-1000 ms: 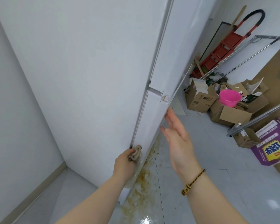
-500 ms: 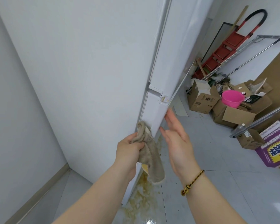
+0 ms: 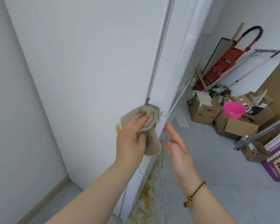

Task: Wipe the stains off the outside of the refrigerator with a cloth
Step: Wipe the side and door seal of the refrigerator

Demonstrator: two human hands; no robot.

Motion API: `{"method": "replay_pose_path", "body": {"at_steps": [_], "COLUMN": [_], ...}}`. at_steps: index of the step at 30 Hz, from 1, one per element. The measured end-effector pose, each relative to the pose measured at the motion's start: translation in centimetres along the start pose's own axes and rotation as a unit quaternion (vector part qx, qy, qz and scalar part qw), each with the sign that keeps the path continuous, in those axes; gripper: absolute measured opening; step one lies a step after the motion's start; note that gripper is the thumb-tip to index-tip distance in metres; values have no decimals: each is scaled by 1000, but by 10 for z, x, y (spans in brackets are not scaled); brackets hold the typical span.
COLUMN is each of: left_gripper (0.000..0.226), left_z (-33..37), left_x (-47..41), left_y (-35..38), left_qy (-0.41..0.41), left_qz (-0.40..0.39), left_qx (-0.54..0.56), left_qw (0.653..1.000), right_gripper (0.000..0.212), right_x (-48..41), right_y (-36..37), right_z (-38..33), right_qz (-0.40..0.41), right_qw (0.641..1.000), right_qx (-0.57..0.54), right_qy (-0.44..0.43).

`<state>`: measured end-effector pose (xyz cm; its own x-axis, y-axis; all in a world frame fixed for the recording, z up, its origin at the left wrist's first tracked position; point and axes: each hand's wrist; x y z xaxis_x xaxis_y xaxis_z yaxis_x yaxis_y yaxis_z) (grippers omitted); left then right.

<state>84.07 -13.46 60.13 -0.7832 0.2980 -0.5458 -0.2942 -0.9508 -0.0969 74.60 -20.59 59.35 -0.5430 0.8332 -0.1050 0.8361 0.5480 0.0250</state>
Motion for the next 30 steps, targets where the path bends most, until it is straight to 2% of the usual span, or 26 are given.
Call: {"method": "replay_pose_path", "body": {"at_steps": [2, 3, 10, 14, 16, 20, 22, 27, 30], "left_gripper": [51, 52, 51, 49, 47, 50, 48, 46, 49], "left_z": [-21, -29, -66, -39, -16, -22, -44, -63, -42], "left_x": [0, 5, 37, 13, -5, 2, 22, 42, 30], "left_y": [6, 8, -1, -3, 4, 15, 12, -2, -2], "left_qy": [119, 132, 91, 87, 109, 173, 156, 24, 11], "left_qz": [-30, -46, -103, -32, -7, -28, -52, -138, -105], "left_qx": [-82, -96, -122, -67, -45, -62, -85, -135, -102], "left_qw": [989, 986, 983, 993, 993, 983, 983, 981, 989], "right_gripper": [46, 47, 50, 59, 59, 55, 54, 55, 56], "right_x": [0, 1, 4, 5, 5, 3, 3, 5, 4], "right_y": [2, 3, 6, 8, 8, 4, 3, 6, 7], "right_z": [0, 0, 4, 1, -1, -2, -3, 2, 6], "right_qz": [1, 2, 11, 15, 14, 13, 9, 2, -5], "right_qw": [1000, 1000, 1000, 1000, 1000, 999, 999, 1000, 1000], "right_qx": [4, 5, 5, 16, 26, 37, 39, 29, 19], "right_qy": [-4, -5, -8, 2, 9, 2, -6, -8, -9]}}
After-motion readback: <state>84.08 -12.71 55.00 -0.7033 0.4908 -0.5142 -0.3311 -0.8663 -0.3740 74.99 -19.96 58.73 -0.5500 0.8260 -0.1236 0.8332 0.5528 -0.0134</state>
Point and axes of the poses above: each hand's wrist, its own x-axis away from the middle knuckle, its own y-axis out of the palm, z = x × y, and after that the axes turned 10 degrees about z, right-handed
